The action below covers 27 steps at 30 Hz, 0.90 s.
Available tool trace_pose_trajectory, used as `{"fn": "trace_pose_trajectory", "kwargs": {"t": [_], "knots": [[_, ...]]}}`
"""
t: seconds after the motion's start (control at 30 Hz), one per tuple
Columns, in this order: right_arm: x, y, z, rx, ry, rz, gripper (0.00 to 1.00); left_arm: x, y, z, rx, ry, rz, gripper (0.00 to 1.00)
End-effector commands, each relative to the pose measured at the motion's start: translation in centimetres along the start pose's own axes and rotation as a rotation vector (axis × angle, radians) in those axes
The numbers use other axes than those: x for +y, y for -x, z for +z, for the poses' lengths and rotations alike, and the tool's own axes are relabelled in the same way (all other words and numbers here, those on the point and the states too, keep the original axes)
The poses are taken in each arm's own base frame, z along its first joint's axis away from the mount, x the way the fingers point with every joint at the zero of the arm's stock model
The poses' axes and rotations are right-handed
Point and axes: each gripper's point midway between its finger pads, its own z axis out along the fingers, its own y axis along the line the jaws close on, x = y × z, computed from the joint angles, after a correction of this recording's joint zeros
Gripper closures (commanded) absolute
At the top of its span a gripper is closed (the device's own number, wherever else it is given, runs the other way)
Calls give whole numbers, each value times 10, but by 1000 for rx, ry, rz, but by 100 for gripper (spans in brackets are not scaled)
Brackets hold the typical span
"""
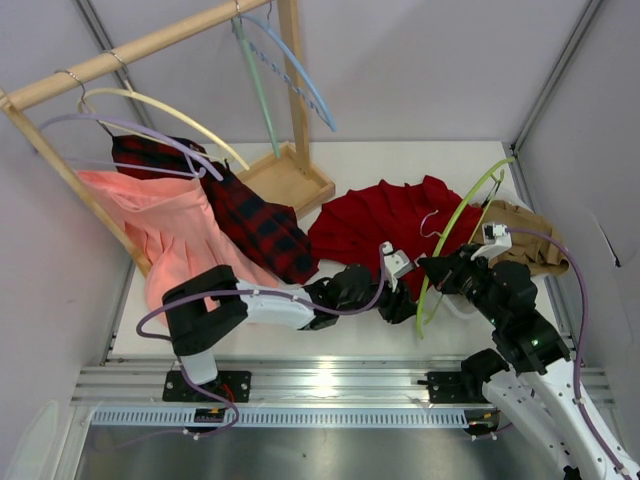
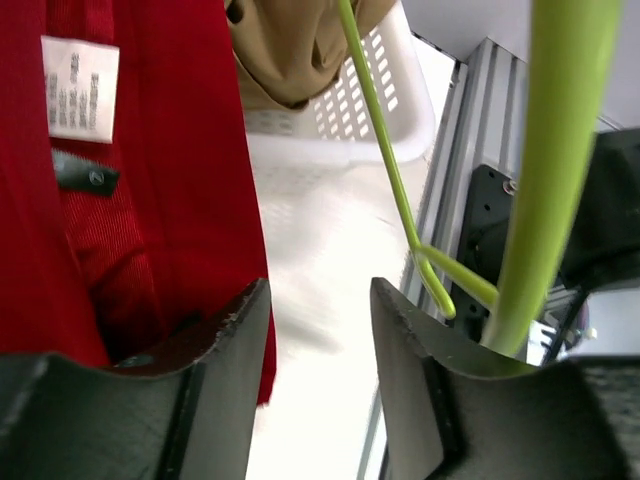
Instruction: Place the skirt on the hanger
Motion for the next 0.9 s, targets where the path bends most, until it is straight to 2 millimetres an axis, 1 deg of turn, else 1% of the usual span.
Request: {"fn": "trace_pose_trajectory", "kwargs": {"t": [0.0, 0.07, 0.13, 0.17, 0.2, 0.3, 0.37, 0.4, 0.43, 0.47, 0.5, 0.53, 0.57, 0.8, 0.87], "knots": [[19, 27, -9, -81, 63, -42, 100, -2, 26, 12, -69, 12, 1, 47], [20, 26, -8, -78, 67, -43, 100, 6, 28, 11, -76, 49, -9, 46], [20, 27, -8, -78, 69, -44, 100, 18, 32, 10, -84, 98, -24, 43], [20, 26, -8, -75, 69, -44, 100, 23, 32, 10, -78, 114, -50, 42], [21, 27, -8, -81, 71, -46, 100, 33, 28, 9, -61, 141, -71, 42], [20, 28, -7, -86, 67, -46, 100, 43, 25, 8, -45, 165, -133, 43], [19, 28, -7, -86, 61, -45, 100, 45, 18, 7, -18, 170, -174, 44], [18, 28, -6, -85, 60, -45, 100, 45, 19, 7, -12, 170, -190, 45], [18, 27, -6, -83, 61, -43, 100, 48, 11, 5, 19, 182, -212, 46], [17, 26, -5, -79, 58, -42, 100, 46, 16, 7, 18, 181, -252, 48], [17, 26, -5, -79, 60, -42, 100, 50, 14, 7, 33, 190, -277, 49], [18, 26, -4, -81, 62, -37, 100, 52, 3, 7, 76, 195, -304, 50], [18, 26, -4, -83, 63, -37, 100, 50, 8, 9, 74, 187, -331, 51], [18, 26, -3, -78, 64, -35, 100, 56, -2, 9, 101, 209, -327, 52], [18, 26, -3, -77, 65, -35, 100, 55, -5, 9, 110, 195, -313, 52]]}}
